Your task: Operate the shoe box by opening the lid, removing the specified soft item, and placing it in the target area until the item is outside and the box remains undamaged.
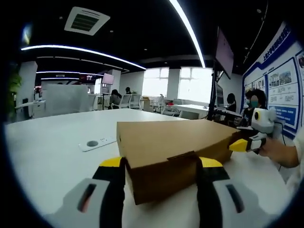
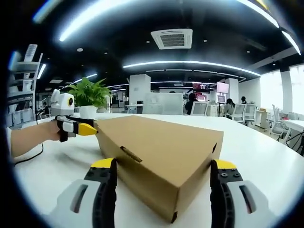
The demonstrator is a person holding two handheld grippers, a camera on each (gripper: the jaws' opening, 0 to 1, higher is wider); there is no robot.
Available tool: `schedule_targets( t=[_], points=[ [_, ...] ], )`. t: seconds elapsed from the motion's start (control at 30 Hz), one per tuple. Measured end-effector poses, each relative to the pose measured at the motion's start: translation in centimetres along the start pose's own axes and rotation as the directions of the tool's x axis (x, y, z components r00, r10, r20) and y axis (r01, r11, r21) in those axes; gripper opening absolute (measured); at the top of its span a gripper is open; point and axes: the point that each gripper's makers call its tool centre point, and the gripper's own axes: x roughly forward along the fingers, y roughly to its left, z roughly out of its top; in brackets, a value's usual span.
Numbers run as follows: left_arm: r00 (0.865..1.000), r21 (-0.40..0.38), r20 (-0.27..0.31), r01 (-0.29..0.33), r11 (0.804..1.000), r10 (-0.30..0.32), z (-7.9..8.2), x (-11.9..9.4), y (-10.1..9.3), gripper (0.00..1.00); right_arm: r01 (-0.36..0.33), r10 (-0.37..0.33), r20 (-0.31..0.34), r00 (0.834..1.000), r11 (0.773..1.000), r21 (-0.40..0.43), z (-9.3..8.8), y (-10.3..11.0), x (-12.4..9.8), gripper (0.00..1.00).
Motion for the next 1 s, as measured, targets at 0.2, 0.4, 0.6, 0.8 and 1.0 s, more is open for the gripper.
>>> schedule_targets(
  t=[0.2, 0.4, 0.6, 0.8, 1.0],
  points=[
    [1.0, 0.001, -0.015, -0.014, 1.0, 0.014, -0.4, -1.7, -0.2, 0.56, -0.038, 0.038, -0.006, 0.999, 0.999, -0.001, 0.1, 0.2, -0.1, 0.8],
    [0.999, -0.015, -0.007, -0.052, 0.999, 0.052, -0.4, -2.8, -0.7, 0.56, -0.064, 0.064, -0.005, 0.998, 0.998, -0.004, 0.3, 0.8, -0.4, 0.79],
    [0.997, -0.022, 0.006, -0.078, 0.997, 0.078, -0.5, -3.5, -1.0, 0.55, -0.1, 0.1, 0.004, 0.995, 0.995, -0.004, 0.3, 0.9, -0.3, 0.8],
    [0.998, 0.03, -0.005, -0.06, 0.998, 0.06, -0.5, -3.2, -0.5, 0.59, -0.124, 0.124, 0.018, 0.992, 0.992, 0.003, 0.6, 0.3, -0.1, 0.84],
    [0.999, 0.017, 0.008, -0.047, 0.999, 0.047, -0.3, -2.5, -0.6, 0.76, -0.166, 0.166, 0.02, 0.986, 0.986, -0.011, 1.1, 0.0, -0.1, 0.87]
  ],
)
